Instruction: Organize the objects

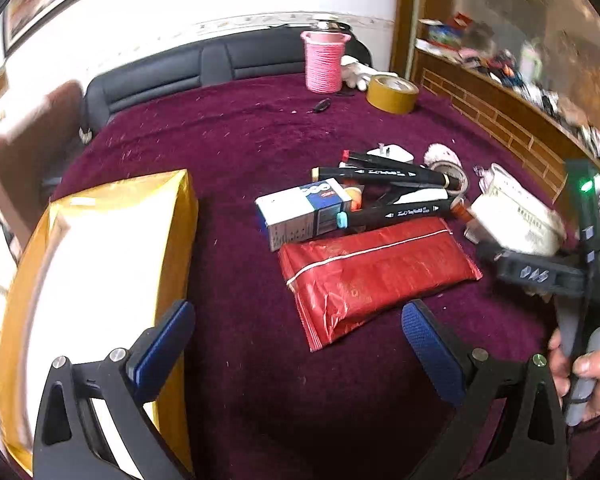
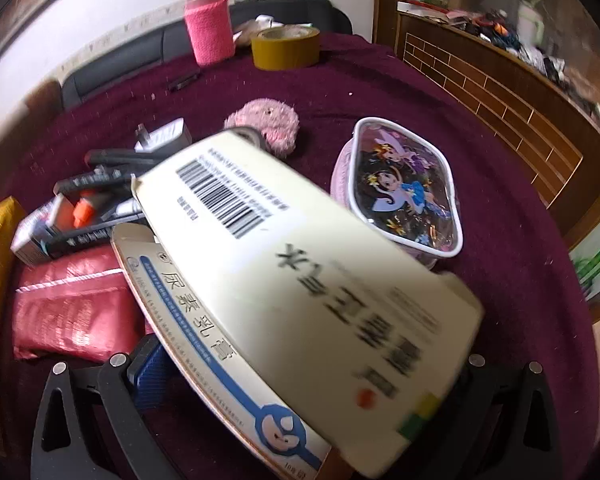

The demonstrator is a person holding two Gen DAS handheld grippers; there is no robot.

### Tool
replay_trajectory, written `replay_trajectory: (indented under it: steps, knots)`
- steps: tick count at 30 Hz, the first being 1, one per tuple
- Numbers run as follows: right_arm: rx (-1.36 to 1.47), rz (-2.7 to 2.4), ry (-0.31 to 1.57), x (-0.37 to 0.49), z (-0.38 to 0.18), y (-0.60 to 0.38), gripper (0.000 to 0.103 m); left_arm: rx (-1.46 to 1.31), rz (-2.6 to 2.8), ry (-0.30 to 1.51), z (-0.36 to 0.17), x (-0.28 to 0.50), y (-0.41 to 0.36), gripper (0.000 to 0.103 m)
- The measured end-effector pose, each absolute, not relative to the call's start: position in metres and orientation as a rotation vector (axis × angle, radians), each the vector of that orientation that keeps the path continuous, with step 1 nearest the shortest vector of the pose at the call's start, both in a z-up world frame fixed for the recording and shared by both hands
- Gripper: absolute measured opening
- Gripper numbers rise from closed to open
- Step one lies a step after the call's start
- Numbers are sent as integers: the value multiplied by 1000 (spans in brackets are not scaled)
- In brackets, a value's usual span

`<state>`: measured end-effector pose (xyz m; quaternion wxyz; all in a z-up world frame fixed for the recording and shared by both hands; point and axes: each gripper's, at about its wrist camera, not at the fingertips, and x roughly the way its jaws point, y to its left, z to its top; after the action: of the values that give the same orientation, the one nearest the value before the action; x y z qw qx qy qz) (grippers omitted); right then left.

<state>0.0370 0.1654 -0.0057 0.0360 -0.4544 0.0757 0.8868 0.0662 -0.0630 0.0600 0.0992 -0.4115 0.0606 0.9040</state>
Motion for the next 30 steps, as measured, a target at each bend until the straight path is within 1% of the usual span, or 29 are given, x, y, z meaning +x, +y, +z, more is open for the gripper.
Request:
replay_trajectory:
  steps: [2,3,7,9,11,13,14,15,16,17,18,20,22,25,26,28,29,30]
  knots:
    - [-1351,2746,381,47,-2,180,103,-1183,2616,318,61,55,-41,103]
    - [-1320,2771,508,51,0,193,103,-1160,2584,377,58,50,-29,103]
    - [-1264,2800,781,56,3,220,103,-1184,2487,448,38,27,5,103]
    - [-1261,2804,814,55,5,221,103,-1211,2441,466,26,20,16,103]
    - [-1263,2806,806,56,4,215,103,-1245,2378,442,18,22,23,102]
    - [-1263,2812,823,56,6,214,103,-1248,2352,477,15,30,27,100]
    - [-1261,2813,834,57,5,216,103,-1243,2320,504,15,37,29,95]
    - [-1259,2814,844,56,5,218,103,-1236,2292,526,16,45,30,86]
    - [-1255,2816,855,57,5,218,103,-1226,2260,546,20,55,30,81]
    - [-1248,2820,858,58,4,219,103,-1225,2237,541,23,59,30,74]
    - [-1235,2827,855,60,5,220,103,-1229,2208,518,28,62,27,72]
    - [-1190,2855,812,63,11,219,103,-1218,2189,450,39,70,21,72]
    - [-1123,2907,725,65,21,210,103,-1182,2226,463,45,71,19,72]
    - [-1060,2939,569,70,29,194,103,-1176,2268,567,40,61,31,72]
    - [-1052,2938,542,71,30,191,103,-1187,2259,589,34,57,36,72]
    - [-1044,2934,519,71,30,189,103,-1195,2240,646,24,53,46,72]
    - [-1040,2925,526,72,30,191,103,-1178,2246,720,18,54,55,72]
    - [-1034,2920,534,72,30,192,103,-1167,2248,754,16,55,60,72]
